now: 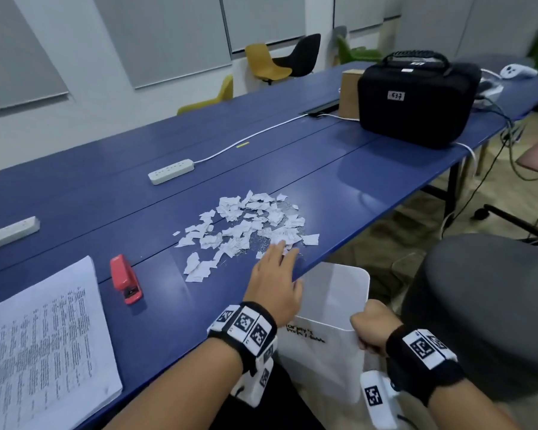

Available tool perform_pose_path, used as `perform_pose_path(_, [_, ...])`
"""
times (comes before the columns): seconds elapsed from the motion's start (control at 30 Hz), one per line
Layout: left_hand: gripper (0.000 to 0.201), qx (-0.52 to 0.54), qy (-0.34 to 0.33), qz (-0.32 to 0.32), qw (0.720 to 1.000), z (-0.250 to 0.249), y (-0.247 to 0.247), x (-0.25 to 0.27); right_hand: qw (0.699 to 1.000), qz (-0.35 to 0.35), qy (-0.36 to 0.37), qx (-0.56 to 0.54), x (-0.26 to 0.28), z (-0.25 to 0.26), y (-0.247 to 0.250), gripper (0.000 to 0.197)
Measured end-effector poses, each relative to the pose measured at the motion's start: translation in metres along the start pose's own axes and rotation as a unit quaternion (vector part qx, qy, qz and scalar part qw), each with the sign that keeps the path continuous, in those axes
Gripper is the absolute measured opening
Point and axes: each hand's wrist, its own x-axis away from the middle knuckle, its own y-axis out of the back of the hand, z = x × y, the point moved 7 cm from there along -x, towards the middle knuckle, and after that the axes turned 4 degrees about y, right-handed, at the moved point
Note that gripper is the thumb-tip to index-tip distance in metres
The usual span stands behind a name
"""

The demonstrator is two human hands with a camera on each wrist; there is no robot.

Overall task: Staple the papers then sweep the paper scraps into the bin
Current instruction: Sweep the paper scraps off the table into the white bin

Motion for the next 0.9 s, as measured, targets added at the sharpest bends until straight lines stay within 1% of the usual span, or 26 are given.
perform_pose_path(0.03, [0.065,-0.025,0.037,0.04,0.998,0.009,-0.005,-0.004,1.0,0.001,-0.002,0.003,0.0,0.002,0.0,0.03])
perform_pose_path(0.07, [0.07,-0.051,0.059,0.07,0.995,0.016,-0.01,-0.007,1.0,0.003,-0.003,0.008,0.0,0.005,0.0,0.03])
perform_pose_path(0.13, [0.073,-0.085,0.06,0.096,0.99,0.019,-0.017,-0.009,1.0,0.008,-0.005,0.019,0.001,0.011,-0.001,0.024])
perform_pose_path(0.2, [0.07,-0.083,0.033,0.104,0.991,0.012,-0.022,-0.009,0.999,0.009,-0.006,0.031,0.002,0.017,-0.001,0.018])
perform_pose_path(0.27, [0.064,-0.044,-0.014,0.102,0.994,0.0,-0.026,-0.007,0.999,0.003,-0.003,0.044,0.001,0.022,-0.001,0.019])
perform_pose_path(0.33, [0.053,0.008,-0.077,0.088,0.993,-0.015,-0.025,-0.001,0.998,-0.006,-0.002,0.06,-0.001,0.026,0.001,0.021])
perform_pose_path(0.4, [0.041,0.052,-0.123,0.075,0.988,-0.028,-0.023,0.006,0.997,-0.003,-0.002,0.072,-0.003,0.029,0.002,0.021])
perform_pose_path(0.47, [0.031,0.076,-0.14,0.064,0.985,-0.033,-0.019,0.01,0.998,0.006,-0.005,0.068,-0.004,0.029,0.004,0.023])
perform_pose_path(0.53, [0.025,0.096,-0.14,0.043,0.985,-0.034,-0.013,0.008,0.998,0.008,-0.009,0.066,-0.005,0.028,0.007,0.024])
perform_pose_path(0.6, [0.023,0.111,-0.128,-0.005,0.986,-0.028,-0.002,0.0,0.998,0.009,-0.009,0.06,-0.007,0.026,0.01,0.029])
perform_pose_path(0.63, [0.027,0.11,-0.108,-0.03,0.988,-0.023,0.004,-0.006,0.998,0.013,-0.007,0.056,-0.008,0.025,0.01,0.033])
perform_pose_path(0.67, [0.035,0.1,-0.077,-0.039,0.991,-0.016,0.007,-0.013,0.998,0.017,-0.007,0.055,-0.009,0.024,0.01,0.037])
perform_pose_path(0.7, [0.046,0.083,-0.037,-0.026,0.996,-0.008,0.006,-0.02,0.998,0.02,-0.008,0.056,-0.01,0.023,0.01,0.039])
perform_pose_path(0.77, [0.067,0.036,0.032,0.03,0.998,0.005,0.001,-0.032,0.998,0.019,-0.008,0.06,-0.009,0.022,0.012,0.04])
perform_pose_path(0.83, [0.077,-0.003,0.063,0.072,0.995,0.013,-0.004,-0.042,0.998,0.015,-0.008,0.064,-0.007,0.021,0.014,0.039])
perform_pose_path(0.9, [0.079,-0.03,0.066,0.105,0.992,0.014,-0.011,-0.051,0.997,0.013,-0.011,0.072,-0.004,0.021,0.016,0.037])
